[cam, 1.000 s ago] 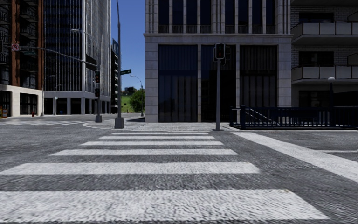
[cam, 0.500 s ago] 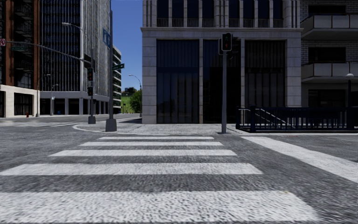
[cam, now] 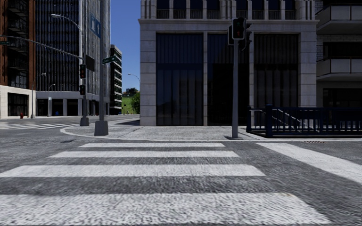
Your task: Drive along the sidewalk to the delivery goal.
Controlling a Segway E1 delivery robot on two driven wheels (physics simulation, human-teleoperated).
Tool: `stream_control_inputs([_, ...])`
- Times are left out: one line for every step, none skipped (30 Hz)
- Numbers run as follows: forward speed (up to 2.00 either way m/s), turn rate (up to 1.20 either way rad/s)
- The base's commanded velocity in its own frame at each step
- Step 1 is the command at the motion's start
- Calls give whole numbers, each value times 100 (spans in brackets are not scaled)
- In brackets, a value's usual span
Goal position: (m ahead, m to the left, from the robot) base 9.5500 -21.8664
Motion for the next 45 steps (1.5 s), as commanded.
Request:
stream_control_inputs([200, 0])
stream_control_inputs([200, 0])
stream_control_inputs([200, 0])
stream_control_inputs([200, 0])
stream_control_inputs([200, 0])
stream_control_inputs([200, 0])
stream_control_inputs([200, 0])
stream_control_inputs([200, 0])
stream_control_inputs([200, 0])
stream_control_inputs([200, 0])
stream_control_inputs([200, 0])
stream_control_inputs([200, 0])
stream_control_inputs([200, 0])
stream_control_inputs([200, 0])
stream_control_inputs([200, 0])
stream_control_inputs([200, 0])
stream_control_inputs([200, 0])
stream_control_inputs([200, 0])
stream_control_inputs([200, 0])
stream_control_inputs([200, 0])
stream_control_inputs([200, 0])
stream_control_inputs([200, 0])
stream_control_inputs([200, 0])
stream_control_inputs([200, 0])
stream_control_inputs([200, 0])
stream_control_inputs([200, 0])
stream_control_inputs([200, 0])
stream_control_inputs([200, 0])
stream_control_inputs([200, 0])
stream_control_inputs([200, 0])
stream_control_inputs([200, 0])
stream_control_inputs([200, 0])
stream_control_inputs([200, 0])
stream_control_inputs([200, 0])
stream_control_inputs([200, 0])
stream_control_inputs([200, 0])
stream_control_inputs([200, 0])
stream_control_inputs([200, 0])
stream_control_inputs([200, 0])
stream_control_inputs([200, 0])
stream_control_inputs([200, 0])
stream_control_inputs([200, 0])
stream_control_inputs([200, 0])
stream_control_inputs([200, 0])
stream_control_inputs([200, 0])
